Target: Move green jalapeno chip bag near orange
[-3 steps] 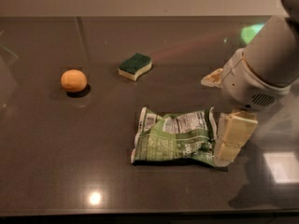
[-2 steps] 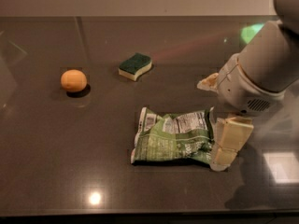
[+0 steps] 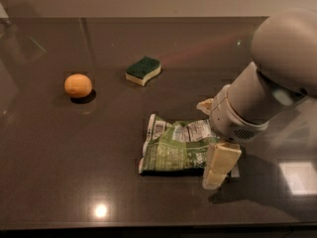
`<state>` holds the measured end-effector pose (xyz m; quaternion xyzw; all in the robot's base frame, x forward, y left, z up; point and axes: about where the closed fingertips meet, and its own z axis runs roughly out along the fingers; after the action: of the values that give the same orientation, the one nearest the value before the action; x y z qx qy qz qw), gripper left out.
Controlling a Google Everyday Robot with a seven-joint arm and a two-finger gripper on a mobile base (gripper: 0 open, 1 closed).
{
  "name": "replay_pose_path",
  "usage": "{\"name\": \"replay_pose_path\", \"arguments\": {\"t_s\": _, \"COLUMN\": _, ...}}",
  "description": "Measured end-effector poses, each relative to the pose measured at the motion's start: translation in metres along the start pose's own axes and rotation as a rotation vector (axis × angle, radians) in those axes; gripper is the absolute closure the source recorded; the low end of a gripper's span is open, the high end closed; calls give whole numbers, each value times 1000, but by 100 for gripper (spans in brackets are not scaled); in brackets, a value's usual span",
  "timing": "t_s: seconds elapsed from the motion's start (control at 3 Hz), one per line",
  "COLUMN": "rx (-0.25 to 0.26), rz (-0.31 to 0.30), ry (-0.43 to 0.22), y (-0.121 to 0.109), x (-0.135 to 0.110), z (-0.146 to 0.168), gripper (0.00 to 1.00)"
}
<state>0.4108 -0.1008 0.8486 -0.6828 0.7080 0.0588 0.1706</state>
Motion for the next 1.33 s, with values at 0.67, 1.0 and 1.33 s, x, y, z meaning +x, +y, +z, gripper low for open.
{"name": "replay_pose_path", "arguments": {"t_s": 0.67, "rx": -47, "rz": 39, "ry": 16, "y": -11, "x": 3, "z": 25, "gripper": 16}}
{"name": "replay_pose_path", "arguments": {"t_s": 1.0, "rx": -94, "rz": 69, "ry": 24, "y": -16, "x": -1, "z": 26, "gripper": 39}}
{"name": "replay_pose_path", "arguments": {"t_s": 1.33, "rx": -126, "rz": 92, "ry": 16, "y": -21, "x": -6, "z": 22, "gripper": 64}}
